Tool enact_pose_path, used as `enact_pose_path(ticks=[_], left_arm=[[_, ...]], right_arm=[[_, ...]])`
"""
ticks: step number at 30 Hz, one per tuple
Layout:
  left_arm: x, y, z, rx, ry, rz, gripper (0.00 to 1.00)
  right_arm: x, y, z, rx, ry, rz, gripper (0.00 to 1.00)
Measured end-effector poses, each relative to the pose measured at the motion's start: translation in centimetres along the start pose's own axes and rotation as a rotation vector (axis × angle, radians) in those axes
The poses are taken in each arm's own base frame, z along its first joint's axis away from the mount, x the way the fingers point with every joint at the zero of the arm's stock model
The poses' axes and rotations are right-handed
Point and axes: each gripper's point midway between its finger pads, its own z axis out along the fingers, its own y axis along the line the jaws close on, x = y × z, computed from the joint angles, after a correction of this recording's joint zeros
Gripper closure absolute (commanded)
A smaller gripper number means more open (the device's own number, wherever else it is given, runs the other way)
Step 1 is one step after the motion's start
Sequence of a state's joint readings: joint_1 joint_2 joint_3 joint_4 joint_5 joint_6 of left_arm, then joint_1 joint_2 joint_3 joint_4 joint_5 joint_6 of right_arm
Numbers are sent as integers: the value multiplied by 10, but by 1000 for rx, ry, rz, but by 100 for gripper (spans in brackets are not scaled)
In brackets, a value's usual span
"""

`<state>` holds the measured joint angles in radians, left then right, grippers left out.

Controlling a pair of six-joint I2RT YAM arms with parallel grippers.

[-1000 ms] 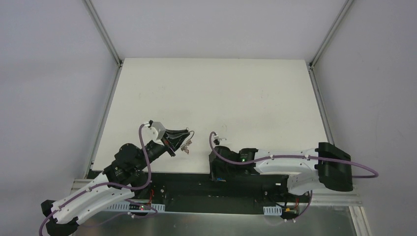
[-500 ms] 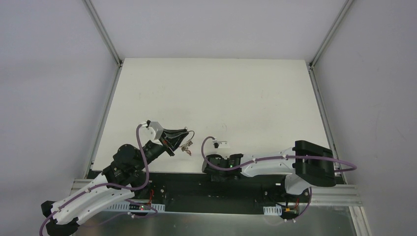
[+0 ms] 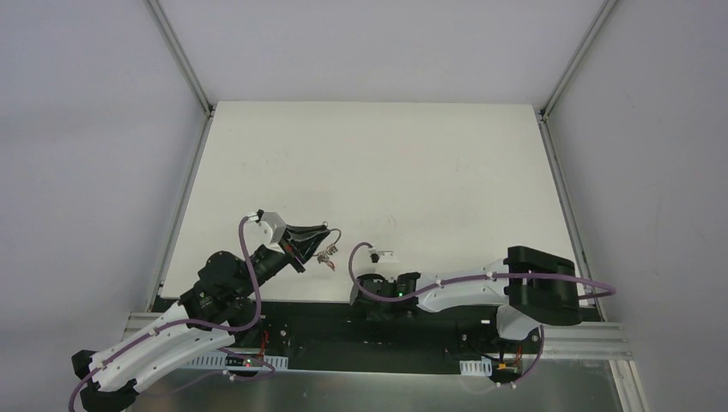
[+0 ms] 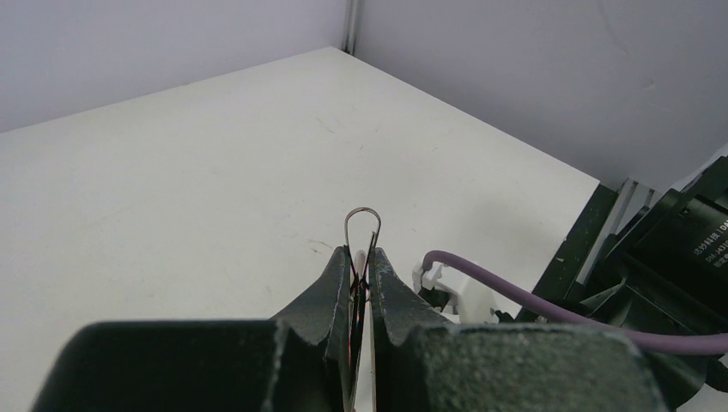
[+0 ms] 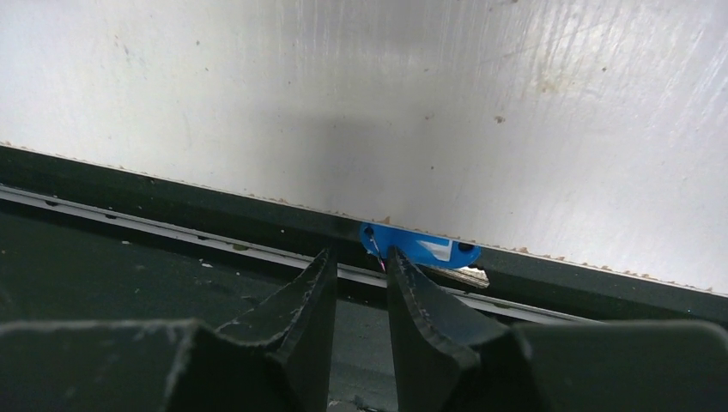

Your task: Put the keys on the keyring

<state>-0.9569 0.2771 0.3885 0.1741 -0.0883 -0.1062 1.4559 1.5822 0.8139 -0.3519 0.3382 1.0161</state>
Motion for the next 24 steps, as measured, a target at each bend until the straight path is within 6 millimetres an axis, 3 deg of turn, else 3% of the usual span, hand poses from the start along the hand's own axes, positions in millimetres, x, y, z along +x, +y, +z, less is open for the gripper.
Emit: enact_pose_path(ticks=[3, 6, 15, 19, 24], left_arm=[[1, 0, 0, -1, 4, -1, 100], [1, 0, 0, -1, 4, -2, 100], [1, 0, 1, -1, 4, -2, 100], [1, 0, 1, -1, 4, -2, 100], [1, 0, 0, -1, 4, -5, 100]], right_arm=[[6, -2, 3, 11, 11, -11, 77], [9, -2, 5, 16, 11, -16, 99], [6, -5, 2, 36, -31, -47, 100], [-12, -6, -22, 29, -95, -94, 100], [-75, 16, -89, -196, -250, -3, 100]])
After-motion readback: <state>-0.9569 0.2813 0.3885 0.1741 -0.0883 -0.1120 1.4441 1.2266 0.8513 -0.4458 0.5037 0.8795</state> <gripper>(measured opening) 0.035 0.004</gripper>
